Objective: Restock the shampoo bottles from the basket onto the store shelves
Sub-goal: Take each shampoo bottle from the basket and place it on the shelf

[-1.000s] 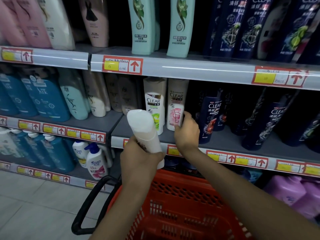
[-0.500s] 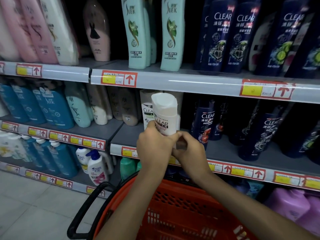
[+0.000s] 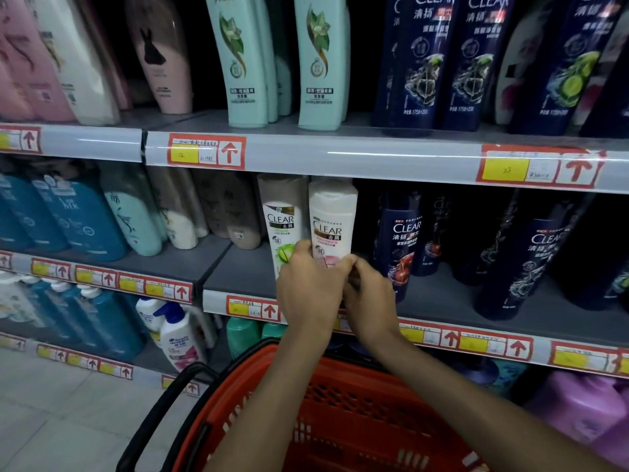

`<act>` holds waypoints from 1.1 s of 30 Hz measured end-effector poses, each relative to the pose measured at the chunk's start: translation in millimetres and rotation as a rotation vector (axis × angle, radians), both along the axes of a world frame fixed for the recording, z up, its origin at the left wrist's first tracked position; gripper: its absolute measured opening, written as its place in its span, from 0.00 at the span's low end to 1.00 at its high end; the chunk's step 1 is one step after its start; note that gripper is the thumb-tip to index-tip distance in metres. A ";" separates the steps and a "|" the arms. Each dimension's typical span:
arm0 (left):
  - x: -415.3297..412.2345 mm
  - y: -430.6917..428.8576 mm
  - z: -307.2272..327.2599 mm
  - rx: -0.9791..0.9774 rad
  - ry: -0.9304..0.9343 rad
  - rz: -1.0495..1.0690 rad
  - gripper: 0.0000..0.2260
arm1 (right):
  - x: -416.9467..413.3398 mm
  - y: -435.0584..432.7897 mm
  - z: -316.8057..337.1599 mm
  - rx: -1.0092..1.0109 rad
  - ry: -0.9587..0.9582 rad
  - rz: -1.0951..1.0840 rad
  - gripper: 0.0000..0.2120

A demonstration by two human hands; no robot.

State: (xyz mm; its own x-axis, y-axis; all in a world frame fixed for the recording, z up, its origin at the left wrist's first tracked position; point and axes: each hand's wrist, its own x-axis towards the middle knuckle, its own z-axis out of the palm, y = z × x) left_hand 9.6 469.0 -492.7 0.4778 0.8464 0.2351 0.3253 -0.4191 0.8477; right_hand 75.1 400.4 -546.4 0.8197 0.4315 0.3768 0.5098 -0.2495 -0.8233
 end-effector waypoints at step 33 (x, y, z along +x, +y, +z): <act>-7.9 14.9 -29.7 -0.218 -0.108 -0.164 0.11 | -0.5 31.9 -6.7 -0.043 -0.030 -0.176 0.14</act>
State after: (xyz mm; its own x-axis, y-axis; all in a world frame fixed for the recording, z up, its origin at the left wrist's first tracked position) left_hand 1.7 483.9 -522.5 0.5948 0.7959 0.1130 0.1712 -0.2628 0.9495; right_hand 74.6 432.3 -553.1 0.8726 0.2986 0.3867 0.4794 -0.3717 -0.7950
